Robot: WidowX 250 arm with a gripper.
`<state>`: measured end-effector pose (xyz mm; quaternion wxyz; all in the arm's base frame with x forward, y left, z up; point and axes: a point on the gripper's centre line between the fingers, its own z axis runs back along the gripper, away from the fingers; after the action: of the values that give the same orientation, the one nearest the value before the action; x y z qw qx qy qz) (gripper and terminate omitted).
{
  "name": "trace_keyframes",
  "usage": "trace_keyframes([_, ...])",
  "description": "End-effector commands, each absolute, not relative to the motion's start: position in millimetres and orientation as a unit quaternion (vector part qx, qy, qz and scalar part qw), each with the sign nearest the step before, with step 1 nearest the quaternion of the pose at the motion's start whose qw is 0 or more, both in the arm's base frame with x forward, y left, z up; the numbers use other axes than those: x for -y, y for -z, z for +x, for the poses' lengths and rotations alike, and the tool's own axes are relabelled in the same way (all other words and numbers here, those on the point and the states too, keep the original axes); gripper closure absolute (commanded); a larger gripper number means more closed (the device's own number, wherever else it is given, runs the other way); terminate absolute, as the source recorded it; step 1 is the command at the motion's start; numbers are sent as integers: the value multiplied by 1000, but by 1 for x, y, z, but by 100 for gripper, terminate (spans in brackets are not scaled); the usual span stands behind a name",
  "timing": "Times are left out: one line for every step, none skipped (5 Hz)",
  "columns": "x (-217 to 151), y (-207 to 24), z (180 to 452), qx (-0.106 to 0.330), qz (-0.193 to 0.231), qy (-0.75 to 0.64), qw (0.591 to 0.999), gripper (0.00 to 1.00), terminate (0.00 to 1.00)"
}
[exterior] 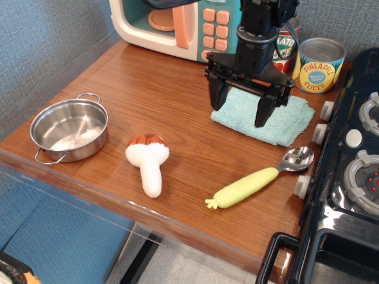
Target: Move the spoon to the left of the blue cloth
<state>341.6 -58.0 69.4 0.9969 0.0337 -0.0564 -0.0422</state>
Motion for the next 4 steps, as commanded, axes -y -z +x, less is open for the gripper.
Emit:
trace_keyframes([65, -68, 292, 57, 29, 117, 991, 0, 0])
trace_keyframes([68, -45, 276, 29, 38, 147, 988, 0, 0])
trace_keyframes([72, -29, 264, 9, 44, 167, 985, 0, 0])
trace_keyframes([83, -20, 256, 4, 51, 190, 981, 0, 0])
